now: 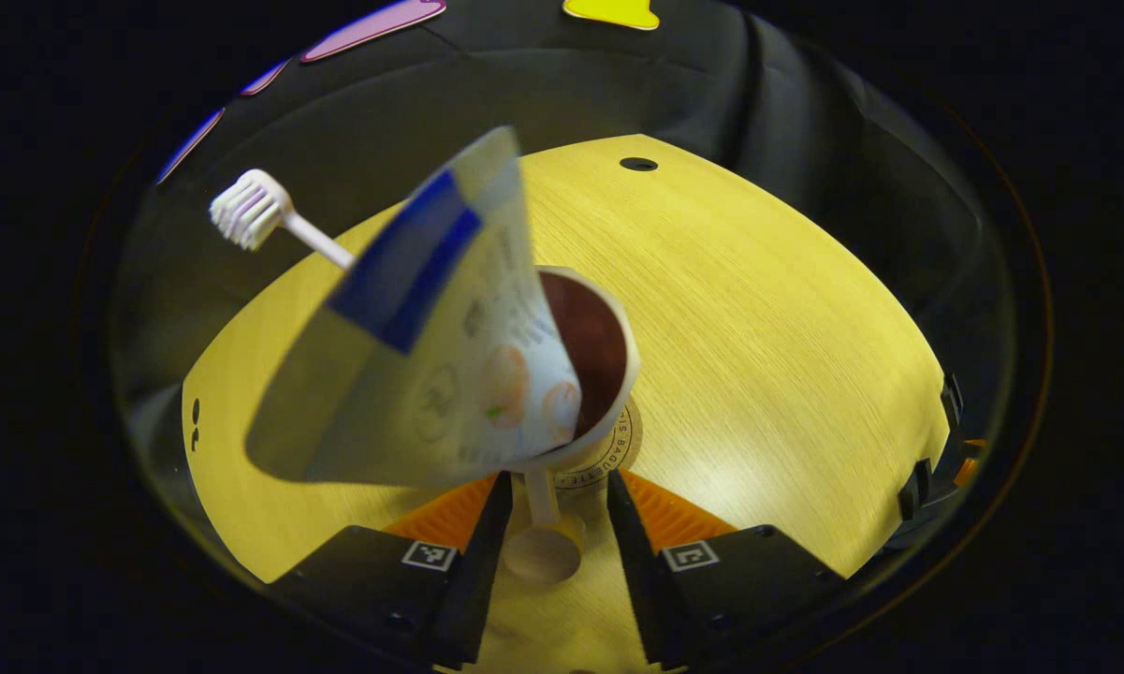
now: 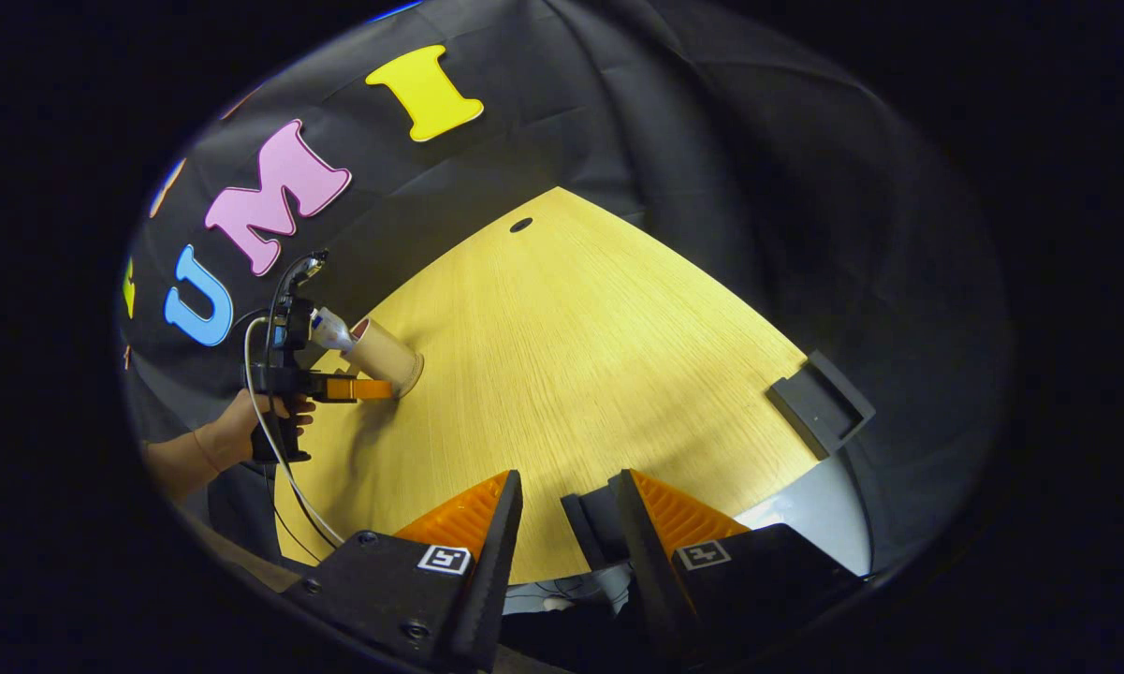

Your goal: Put the toothbrush and toothpaste on the desktop into the cup, then pick up the cup and place it on the coaster on the desktop.

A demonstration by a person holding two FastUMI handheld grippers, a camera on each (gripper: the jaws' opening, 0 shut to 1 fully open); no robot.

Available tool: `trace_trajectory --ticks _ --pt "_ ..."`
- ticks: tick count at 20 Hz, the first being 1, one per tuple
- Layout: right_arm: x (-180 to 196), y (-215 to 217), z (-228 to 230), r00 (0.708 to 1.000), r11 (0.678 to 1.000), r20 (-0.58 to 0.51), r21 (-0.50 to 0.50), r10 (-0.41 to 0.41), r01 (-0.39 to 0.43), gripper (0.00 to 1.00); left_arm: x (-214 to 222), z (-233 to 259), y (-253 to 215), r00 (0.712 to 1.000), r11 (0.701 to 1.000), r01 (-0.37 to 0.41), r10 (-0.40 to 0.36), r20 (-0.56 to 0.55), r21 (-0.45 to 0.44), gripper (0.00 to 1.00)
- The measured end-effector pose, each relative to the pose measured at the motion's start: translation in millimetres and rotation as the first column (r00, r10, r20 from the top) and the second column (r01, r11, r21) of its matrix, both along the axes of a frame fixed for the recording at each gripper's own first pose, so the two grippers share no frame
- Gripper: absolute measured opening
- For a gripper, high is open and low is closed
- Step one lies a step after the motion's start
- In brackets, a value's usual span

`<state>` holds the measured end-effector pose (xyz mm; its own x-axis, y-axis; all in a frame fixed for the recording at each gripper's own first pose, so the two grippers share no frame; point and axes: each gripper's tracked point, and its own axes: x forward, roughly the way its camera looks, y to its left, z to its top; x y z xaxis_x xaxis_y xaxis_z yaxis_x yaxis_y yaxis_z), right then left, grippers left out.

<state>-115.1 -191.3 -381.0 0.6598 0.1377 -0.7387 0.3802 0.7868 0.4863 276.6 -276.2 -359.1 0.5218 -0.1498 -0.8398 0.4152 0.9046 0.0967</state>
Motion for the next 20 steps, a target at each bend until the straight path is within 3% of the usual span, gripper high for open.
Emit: trace_trajectory --ticks 1,2,8,13,20 --pt "1 0 0 1.0 1.0 -0.001 0.002 0.001 -0.001 0.55 -1 1 -1 1.0 1.0 0.003 -0.003 -0.001 -0.007 0.7" --pt "3 -1 1 1.0 1.0 0.002 0.001 0.003 -0.003 0.64 -3 2 -2 1.0 1.0 0.004 -0.004 -0.001 -0.012 0.74" --pt "23 -2 4 0.999 1.0 0.034 -0.02 0.022 -0.021 0.64 -7 15 5 1.0 1.0 0.004 -0.004 0.023 -0.013 0.94" --pt "46 -9 17 0.997 0.999 0.074 -0.042 0.011 -0.008 0.64 -10 24 13 0.999 1.0 -0.009 0.011 0.052 -0.029 0.94" --pt "49 4 27 0.996 0.997 0.082 -0.069 0.021 -0.015 0.64 -24 41 22 0.995 0.997 -0.018 0.026 0.094 -0.077 0.95"
